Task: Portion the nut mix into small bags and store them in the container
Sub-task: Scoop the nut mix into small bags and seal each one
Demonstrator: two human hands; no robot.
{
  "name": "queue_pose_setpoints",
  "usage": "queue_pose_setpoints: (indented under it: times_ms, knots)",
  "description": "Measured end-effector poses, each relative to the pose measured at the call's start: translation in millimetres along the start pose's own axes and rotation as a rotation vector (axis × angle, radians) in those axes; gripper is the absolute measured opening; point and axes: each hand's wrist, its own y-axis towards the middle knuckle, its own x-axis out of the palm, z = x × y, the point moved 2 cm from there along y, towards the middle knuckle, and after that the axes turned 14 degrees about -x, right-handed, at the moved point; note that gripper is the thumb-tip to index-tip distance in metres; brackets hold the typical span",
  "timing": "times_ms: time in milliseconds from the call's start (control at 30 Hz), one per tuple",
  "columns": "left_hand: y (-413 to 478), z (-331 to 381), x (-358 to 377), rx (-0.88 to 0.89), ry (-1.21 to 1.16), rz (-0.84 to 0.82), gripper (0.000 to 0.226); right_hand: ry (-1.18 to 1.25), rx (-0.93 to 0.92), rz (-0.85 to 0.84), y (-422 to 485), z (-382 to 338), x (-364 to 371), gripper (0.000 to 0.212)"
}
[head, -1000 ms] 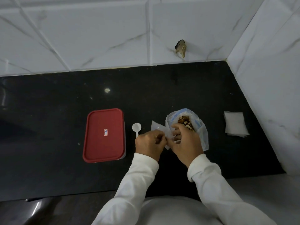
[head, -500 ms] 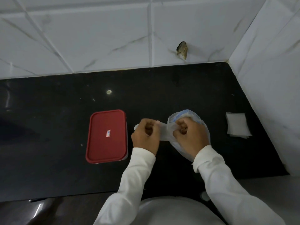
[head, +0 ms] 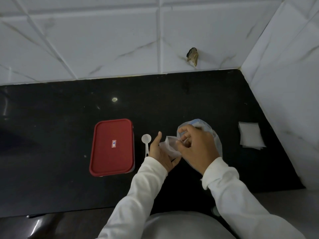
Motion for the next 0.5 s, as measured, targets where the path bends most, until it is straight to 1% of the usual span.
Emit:
queue_pose_setpoints:
  times_ms: [100, 167, 233, 300, 367, 433, 500]
  knots:
    - [3.0, -1.1, -1.4, 0.056, 0.014, -0.008, 0.062, 0.034, 0.035, 0.014, -1.9, 4.0, 3.7, 0.027]
    - [8.3, -2.8, -3.6, 0.117, 0.032, 0.033, 0.058, 0.061, 0.072, 0.024, -2.9, 7.1, 6.4, 0.024]
    - [13.5, -3.8, -7.9, 0.222, 0.057, 0.073, 0.049, 0.067, 0.091, 0.040, -3.5, 9.5, 9.8, 0.019]
    - [13.4, -4.2, -10.8, 0.340, 0.116, 0.077, 0.035, 0.061, 0.101, 0.044, -3.4, 10.2, 12.5, 0.015]
    - [12.1, -4.4, -13.8, 0.420, 0.179, 0.069, 0.032, 0.091, 0.116, 0.041, -3.3, 11.5, 15.3, 0.014]
    - [11.2, -5.2, -15.2, 0.436, 0.218, 0.051, 0.034, 0.110, 0.113, 0.034, -3.7, 11.7, 17.3, 0.014]
    - [11.6, -5.3, -16.2, 0.402, 0.217, 0.037, 0.034, 0.111, 0.100, 0.028, -3.0, 11.7, 18.1, 0.015]
